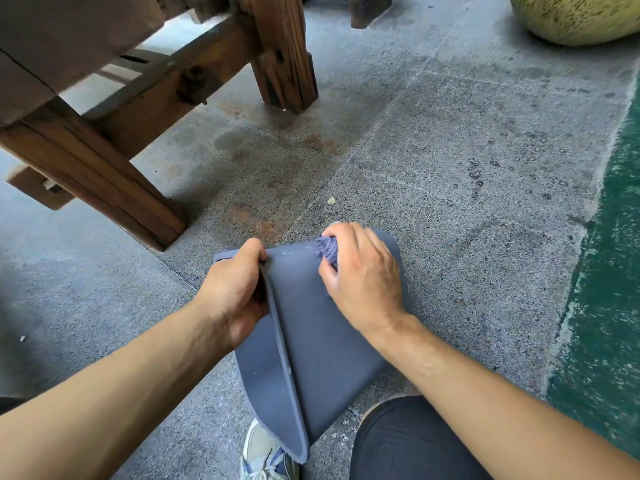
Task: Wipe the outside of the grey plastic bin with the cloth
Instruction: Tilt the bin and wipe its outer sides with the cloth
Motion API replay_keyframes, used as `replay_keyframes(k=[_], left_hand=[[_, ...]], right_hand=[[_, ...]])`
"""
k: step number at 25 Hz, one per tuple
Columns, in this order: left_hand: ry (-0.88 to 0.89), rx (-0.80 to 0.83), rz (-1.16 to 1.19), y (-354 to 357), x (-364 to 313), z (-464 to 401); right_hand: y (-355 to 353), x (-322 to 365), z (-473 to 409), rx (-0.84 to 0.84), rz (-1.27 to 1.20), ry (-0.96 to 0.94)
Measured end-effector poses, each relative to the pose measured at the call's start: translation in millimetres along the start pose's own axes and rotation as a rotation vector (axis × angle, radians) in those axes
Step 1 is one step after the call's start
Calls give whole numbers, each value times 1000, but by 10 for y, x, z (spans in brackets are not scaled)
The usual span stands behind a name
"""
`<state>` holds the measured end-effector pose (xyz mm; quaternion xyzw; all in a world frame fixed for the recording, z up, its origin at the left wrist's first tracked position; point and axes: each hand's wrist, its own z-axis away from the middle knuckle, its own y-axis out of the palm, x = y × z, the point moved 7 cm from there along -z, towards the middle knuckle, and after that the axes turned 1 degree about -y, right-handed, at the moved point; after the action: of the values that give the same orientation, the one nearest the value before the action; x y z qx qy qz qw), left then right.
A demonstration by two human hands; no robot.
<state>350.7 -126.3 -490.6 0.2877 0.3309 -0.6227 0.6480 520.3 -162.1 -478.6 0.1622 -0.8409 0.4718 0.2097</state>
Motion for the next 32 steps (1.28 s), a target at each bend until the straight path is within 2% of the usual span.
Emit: replay_keyframes(k=[5, 9, 11, 13, 16, 20, 25, 32], left_hand=[[-155, 57, 16, -115, 97, -11], [-207, 87, 52, -142, 115, -36], [-217, 113, 79, -118, 133, -29], [-197, 160, 132, -50, 135, -14], [-149, 202, 155, 53, 114, 20], [-51, 154, 98, 78, 60, 25], [1, 158, 23, 83, -18, 87], [-23, 142, 21, -93, 16, 58]], right_hand=[[95, -444, -113, 41, 88, 79], [-32, -624, -200, 4, 78, 166], [-124, -601, -257, 1, -22, 220], [-146, -477, -339, 88, -184, 266], [-170, -54, -466, 233, -314, 199], [-183, 434, -573, 263, -190, 35], [-55, 618, -478, 235, -35, -84], [158, 71, -454, 211, 70, 10]])
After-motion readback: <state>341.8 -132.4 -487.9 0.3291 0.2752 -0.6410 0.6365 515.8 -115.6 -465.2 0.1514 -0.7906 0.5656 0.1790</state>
